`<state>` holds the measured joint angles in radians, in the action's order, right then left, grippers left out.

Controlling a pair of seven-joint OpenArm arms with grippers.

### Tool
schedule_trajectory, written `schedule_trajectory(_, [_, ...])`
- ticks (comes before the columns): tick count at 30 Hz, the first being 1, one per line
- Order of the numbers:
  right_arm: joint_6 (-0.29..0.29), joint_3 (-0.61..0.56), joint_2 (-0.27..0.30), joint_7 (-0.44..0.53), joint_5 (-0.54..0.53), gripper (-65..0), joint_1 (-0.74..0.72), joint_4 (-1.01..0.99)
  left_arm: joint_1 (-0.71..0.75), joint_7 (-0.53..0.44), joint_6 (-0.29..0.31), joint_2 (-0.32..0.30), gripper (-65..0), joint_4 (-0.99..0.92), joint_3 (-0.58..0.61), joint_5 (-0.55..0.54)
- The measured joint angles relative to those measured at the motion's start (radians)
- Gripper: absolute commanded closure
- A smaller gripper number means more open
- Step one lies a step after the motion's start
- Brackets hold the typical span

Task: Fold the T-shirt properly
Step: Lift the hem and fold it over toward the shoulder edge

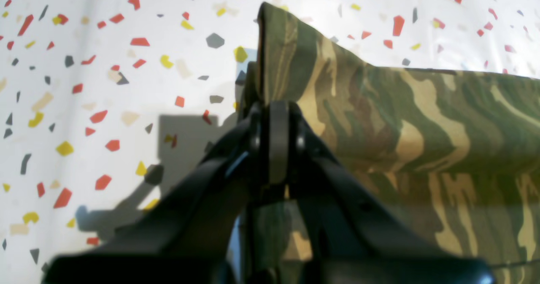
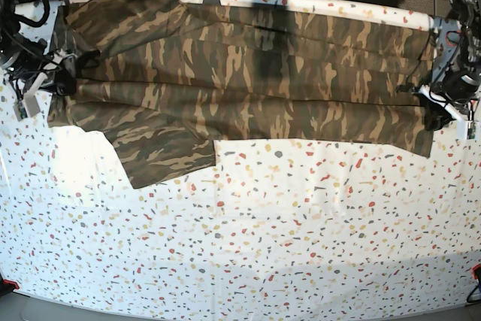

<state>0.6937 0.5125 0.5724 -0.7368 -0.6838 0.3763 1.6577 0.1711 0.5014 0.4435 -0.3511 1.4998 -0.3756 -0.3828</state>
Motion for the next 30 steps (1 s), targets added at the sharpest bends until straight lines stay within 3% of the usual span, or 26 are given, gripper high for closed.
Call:
schedule_trajectory(5, [0.000, 0.000, -0.005, 0.005, 0.006, 0.0, 0.029, 0.000, 0.003, -0.001, 0.000, 0.000, 0.0, 0.000, 0.000, 0.016])
schedule_trajectory(13, [0.002, 0.000, -0.033, 0.006, 0.134, 0.0, 0.028, 0.000, 0.024, 0.004, 0.001, 0.000, 0.0, 0.000, 0.000, 0.075])
schedule_trajectory(18, [0.003, 0.000, -0.048, 0.013, 0.136, 0.0, 0.028, 0.000, 0.039, 0.007, 0.001, 0.000, 0.0, 0.000, 0.000, 0.076])
schedule_trajectory(19, [0.003, 0.000, -0.048, 0.007, 0.135, -3.9, 0.027, 0.000, 0.039, 0.006, 0.001, 0.000, 0.0, 0.000, 0.000, 0.076])
schedule_trajectory(20, [0.003, 0.000, -0.048, 0.002, 0.133, -11.7, 0.027, 0.000, 0.037, 0.007, 0.001, 0.000, -4.5, 0.000, 0.000, 0.076])
schedule_trajectory(22, [0.002, 0.000, -0.048, 0.002, 0.133, -25.6, 0.028, 0.000, 0.037, 0.007, 0.000, 0.000, -19.4, 0.000, 0.000, 0.075])
schedule_trajectory(24, [0.002, 0.000, -0.049, 0.001, 0.133, -34.0, 0.022, 0.000, 0.037, 0.007, -0.002, 0.000, -29.6, 0.000, -0.002, 0.076])
schedule_trajectory(30, [0.002, 0.003, -0.049, -0.002, 0.127, -35.8, -0.061, 0.000, 0.037, 0.007, -0.003, 0.000, -32.0, 0.000, -0.002, 0.076])
